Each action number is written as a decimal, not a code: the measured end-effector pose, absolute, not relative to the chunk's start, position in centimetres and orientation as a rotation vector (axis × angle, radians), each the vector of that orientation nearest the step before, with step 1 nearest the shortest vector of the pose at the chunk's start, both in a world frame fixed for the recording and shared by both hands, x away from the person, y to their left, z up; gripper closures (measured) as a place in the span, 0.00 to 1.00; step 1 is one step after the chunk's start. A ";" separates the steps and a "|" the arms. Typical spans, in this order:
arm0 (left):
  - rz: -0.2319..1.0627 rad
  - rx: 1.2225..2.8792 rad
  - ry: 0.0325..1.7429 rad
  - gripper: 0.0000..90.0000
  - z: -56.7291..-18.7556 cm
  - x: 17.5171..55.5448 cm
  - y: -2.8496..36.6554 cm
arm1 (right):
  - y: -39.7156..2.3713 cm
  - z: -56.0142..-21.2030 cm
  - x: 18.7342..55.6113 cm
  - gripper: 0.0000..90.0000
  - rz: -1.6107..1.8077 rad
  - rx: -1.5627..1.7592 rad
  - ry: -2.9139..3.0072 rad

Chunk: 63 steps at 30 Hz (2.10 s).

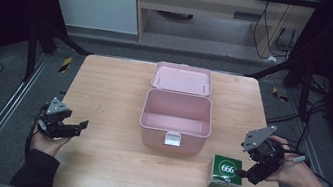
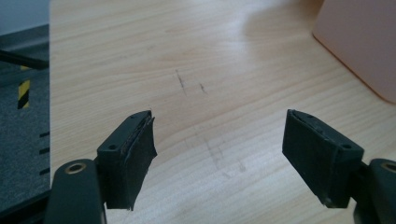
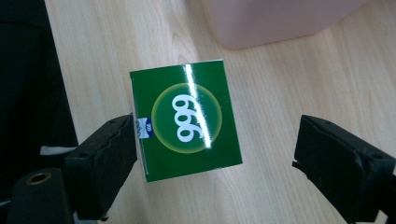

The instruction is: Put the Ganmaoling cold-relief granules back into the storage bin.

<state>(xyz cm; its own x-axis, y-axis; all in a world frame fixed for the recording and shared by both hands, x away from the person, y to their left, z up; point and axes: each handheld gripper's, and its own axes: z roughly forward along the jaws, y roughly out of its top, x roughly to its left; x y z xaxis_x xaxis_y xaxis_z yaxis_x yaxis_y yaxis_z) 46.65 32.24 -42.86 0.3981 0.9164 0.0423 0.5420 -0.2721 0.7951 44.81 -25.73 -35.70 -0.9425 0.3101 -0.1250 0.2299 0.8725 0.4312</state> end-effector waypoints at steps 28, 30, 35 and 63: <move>0.724 1.955 1.250 0.27 -44.7 46.6 31.2 | -23.0 -38.7 44.8 0.06 0.442 0.377 2.947; 0.726 1.956 1.248 0.27 -44.7 46.6 31.2 | -22.8 -38.8 44.8 0.06 0.435 0.381 2.951; 0.726 1.964 1.243 0.28 -44.7 46.6 31.1 | -22.4 -39.2 44.9 0.05 0.410 0.357 2.960; 0.729 1.990 1.234 0.28 -44.8 46.6 30.9 | -21.2 -42.1 45.9 0.05 0.273 0.361 3.029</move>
